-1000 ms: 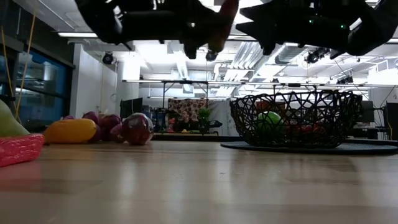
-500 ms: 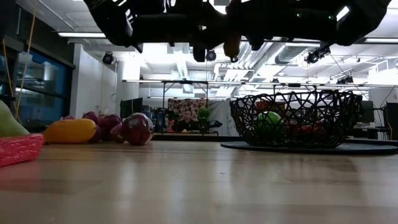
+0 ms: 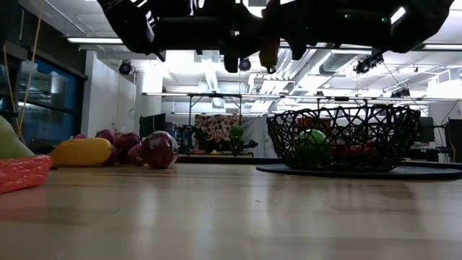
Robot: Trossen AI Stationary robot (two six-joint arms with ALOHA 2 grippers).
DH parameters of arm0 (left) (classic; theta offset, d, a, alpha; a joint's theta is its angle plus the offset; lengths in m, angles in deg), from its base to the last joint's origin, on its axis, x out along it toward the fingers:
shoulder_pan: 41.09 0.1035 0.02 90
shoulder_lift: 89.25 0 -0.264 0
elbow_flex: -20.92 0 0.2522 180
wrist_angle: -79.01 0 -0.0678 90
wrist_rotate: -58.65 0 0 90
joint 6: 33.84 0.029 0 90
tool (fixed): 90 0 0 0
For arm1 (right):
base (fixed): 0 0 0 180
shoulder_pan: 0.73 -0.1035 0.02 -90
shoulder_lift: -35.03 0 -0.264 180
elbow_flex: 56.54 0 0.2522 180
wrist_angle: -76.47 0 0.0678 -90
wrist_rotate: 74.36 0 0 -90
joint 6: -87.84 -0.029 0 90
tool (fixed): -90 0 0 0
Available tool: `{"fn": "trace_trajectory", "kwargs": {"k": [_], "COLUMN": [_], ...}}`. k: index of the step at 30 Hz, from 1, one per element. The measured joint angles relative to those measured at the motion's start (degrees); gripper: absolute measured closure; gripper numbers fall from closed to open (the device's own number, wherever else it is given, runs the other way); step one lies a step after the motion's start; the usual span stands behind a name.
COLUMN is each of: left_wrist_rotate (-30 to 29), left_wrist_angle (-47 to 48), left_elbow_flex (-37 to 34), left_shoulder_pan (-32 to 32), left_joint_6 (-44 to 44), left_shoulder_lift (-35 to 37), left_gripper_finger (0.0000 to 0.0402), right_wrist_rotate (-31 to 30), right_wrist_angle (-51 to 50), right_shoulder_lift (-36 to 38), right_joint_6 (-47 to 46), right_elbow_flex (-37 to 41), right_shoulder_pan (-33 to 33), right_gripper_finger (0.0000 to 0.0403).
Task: Build produce basket
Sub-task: Put the red chili pepper into the black wire basket
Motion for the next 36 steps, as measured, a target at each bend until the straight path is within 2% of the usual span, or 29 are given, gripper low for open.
{"fn": "trace_trajectory", "kwargs": {"k": [7, 16, 21, 28, 31, 36], "left_wrist_rotate": [0.1, 0.6, 1.3, 5.6, 5.7, 3.6], "left_wrist_angle": [0.1, 1.0, 7.7, 20.3, 18.8, 5.8], "left_elbow_flex": [0.0, 0.0, 0.1, -0.5, -5.2, -18.1], "left_shoulder_pan": [0.0, 0.4, 2.5, 5.2, 5.2, 5.4], "left_joint_6": [0.0, 0.9, 1.5, 3.6, 6.1, 8.0], "left_shoulder_lift": [0.0, 0.6, 6.2, 15.7, 19.8, 27.1], "left_gripper_finger": [0.0263, 0.0187, 0.0163, 0.0159, 0.0160, 0.0160], "right_wrist_rotate": [0.0, 0.0, -0.1, -1.1, -3.7, -6.4], "right_wrist_angle": [0.0, -0.3, -5.9, -19.5, -27.4, -37.7], "right_shoulder_lift": [0.1, 0.2, 3.0, 11.8, 16.5, 23.5], "right_joint_6": [0.0, 0.1, 1.5, 4.3, 5.6, 6.1], "right_elbow_flex": [0.0, 0.0, 0.0, 0.0, 0.0, 0.0], "right_shoulder_pan": [0.0, 0.1, 1.2, 3.6, 4.1, 4.3], "right_gripper_finger": [0.0319, 0.0335, 0.0336, 0.0336, 0.0336, 0.0336]}}
